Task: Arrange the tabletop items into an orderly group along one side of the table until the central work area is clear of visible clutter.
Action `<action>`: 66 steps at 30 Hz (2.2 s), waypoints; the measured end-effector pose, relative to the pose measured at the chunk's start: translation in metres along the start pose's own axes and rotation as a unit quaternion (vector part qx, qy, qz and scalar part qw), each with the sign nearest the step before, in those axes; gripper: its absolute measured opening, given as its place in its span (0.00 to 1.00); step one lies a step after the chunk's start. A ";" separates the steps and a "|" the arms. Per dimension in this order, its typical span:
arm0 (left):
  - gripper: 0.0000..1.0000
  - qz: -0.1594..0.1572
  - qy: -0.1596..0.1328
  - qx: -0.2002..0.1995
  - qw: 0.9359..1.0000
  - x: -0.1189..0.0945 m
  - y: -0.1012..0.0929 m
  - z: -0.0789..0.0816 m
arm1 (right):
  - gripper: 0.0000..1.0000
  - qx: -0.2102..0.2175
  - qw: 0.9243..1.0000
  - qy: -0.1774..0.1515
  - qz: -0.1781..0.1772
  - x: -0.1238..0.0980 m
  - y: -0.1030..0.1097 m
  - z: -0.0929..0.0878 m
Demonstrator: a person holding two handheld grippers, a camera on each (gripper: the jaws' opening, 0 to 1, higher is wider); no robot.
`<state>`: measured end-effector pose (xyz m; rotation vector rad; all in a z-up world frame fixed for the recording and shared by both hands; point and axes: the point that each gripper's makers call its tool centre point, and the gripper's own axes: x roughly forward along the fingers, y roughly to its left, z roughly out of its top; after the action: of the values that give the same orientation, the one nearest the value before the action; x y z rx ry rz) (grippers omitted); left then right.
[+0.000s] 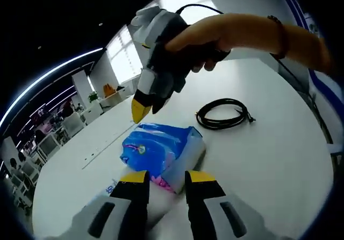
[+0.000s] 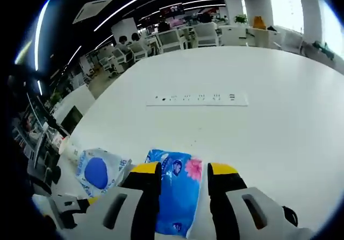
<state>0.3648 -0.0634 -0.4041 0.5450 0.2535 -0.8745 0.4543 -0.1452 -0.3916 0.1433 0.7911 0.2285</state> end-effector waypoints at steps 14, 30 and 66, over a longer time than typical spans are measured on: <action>0.25 -0.008 0.006 0.025 1.000 0.006 -0.007 0.001 | 0.26 0.086 0.995 0.049 -0.018 0.024 -0.001 -0.008; 0.12 -0.009 0.004 0.010 1.000 0.011 -0.004 0.000 | 0.09 0.069 0.995 0.063 -0.027 0.030 0.005 -0.013; 0.00 0.007 0.017 -0.011 1.000 0.015 0.005 -0.005 | 0.00 0.041 0.997 0.057 -0.026 0.029 -0.003 -0.007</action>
<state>0.3781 -0.0684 -0.4128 0.5402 0.2899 -0.8493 0.4695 -0.1407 -0.4173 0.1873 0.9174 0.1568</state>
